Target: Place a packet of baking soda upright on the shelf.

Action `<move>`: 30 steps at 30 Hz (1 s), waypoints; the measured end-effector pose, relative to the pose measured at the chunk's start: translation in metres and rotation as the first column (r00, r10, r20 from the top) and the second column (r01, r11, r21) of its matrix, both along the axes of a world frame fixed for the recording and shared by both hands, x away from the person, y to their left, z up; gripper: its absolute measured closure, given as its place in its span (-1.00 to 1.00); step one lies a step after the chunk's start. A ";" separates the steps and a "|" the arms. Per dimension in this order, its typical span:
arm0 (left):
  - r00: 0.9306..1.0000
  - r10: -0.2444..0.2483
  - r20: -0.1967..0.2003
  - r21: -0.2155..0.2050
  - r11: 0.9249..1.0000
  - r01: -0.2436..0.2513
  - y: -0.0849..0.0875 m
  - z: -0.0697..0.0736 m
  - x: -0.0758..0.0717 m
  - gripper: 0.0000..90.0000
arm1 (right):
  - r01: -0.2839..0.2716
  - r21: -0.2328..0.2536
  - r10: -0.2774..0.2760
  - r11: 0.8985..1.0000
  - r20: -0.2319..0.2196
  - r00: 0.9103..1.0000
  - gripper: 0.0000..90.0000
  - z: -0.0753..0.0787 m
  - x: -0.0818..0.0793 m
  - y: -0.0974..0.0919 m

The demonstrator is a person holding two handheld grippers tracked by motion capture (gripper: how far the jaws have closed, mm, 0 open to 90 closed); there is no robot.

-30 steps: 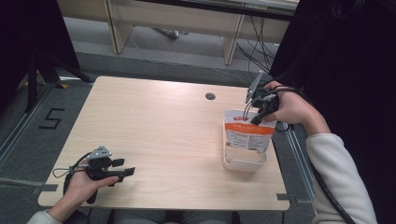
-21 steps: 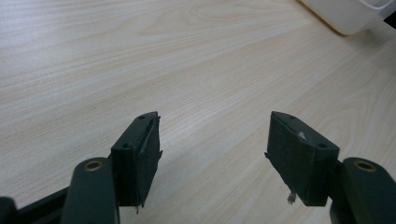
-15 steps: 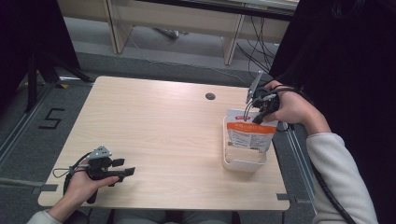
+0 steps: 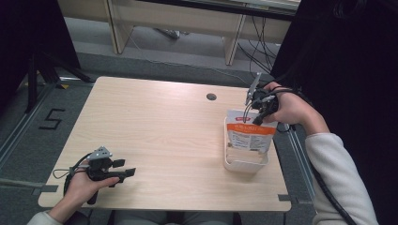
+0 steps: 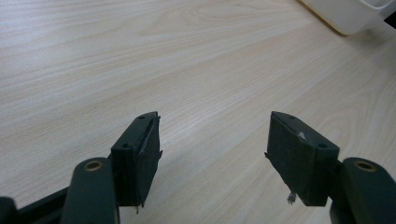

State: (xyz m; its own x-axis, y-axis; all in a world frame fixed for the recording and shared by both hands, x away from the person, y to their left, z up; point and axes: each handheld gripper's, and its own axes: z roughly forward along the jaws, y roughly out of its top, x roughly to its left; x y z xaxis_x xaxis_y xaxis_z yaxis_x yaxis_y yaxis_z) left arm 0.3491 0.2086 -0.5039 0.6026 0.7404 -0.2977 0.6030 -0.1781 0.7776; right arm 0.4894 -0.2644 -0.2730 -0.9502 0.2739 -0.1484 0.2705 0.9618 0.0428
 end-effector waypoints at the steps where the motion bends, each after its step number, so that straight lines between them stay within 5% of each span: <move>1: 1.000 0.000 0.000 -0.001 1.000 0.000 0.000 0.000 0.000 -0.24 | -0.008 -0.001 0.008 1.000 -0.001 1.000 1.00 -0.001 0.001 0.000; 30: 1.000 0.000 0.000 -0.001 1.000 0.000 0.000 0.000 0.000 -0.24 | -0.046 -0.034 0.046 0.998 0.006 0.999 1.00 -0.013 0.005 0.011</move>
State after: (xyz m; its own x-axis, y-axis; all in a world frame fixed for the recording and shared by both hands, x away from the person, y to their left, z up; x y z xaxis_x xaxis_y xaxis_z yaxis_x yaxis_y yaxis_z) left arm 0.3490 0.2086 -0.5038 0.6026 0.7402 -0.2983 0.6029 -0.1773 0.7779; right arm 0.4941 -0.2530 -0.2857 -0.9608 0.2244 -0.1629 0.2255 0.9742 0.0117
